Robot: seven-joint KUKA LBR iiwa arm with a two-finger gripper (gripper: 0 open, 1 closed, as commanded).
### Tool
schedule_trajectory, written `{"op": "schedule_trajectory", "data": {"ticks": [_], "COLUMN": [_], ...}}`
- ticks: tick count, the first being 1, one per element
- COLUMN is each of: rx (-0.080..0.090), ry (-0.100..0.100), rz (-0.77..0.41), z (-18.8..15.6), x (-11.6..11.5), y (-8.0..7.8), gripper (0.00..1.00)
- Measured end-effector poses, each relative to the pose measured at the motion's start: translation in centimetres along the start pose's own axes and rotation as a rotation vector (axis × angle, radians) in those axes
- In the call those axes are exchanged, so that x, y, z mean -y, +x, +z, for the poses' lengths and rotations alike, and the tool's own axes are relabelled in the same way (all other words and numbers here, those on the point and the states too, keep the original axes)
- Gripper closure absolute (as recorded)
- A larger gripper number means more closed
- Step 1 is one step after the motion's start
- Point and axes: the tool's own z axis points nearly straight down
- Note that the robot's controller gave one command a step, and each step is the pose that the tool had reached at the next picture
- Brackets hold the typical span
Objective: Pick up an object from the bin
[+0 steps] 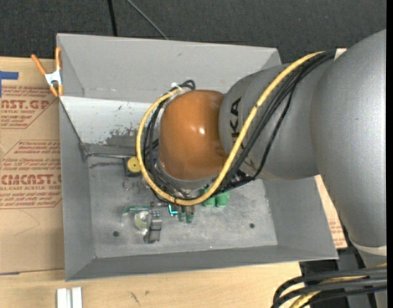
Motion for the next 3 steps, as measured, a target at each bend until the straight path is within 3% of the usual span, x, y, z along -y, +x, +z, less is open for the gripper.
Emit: {"op": "schedule_trajectory", "data": {"ticks": [1,2,3], "rx": [0.011,0.009,0.016], "ry": [0.001,-0.001,0.001], "rz": [-0.544,-0.544,-0.511], "z": [8.9,8.8,-1.6], "x": [3.4,3.3,2.5], "y": [-1.0,-0.9,-1.2], "gripper": [0.0,1.0,1.0]}}
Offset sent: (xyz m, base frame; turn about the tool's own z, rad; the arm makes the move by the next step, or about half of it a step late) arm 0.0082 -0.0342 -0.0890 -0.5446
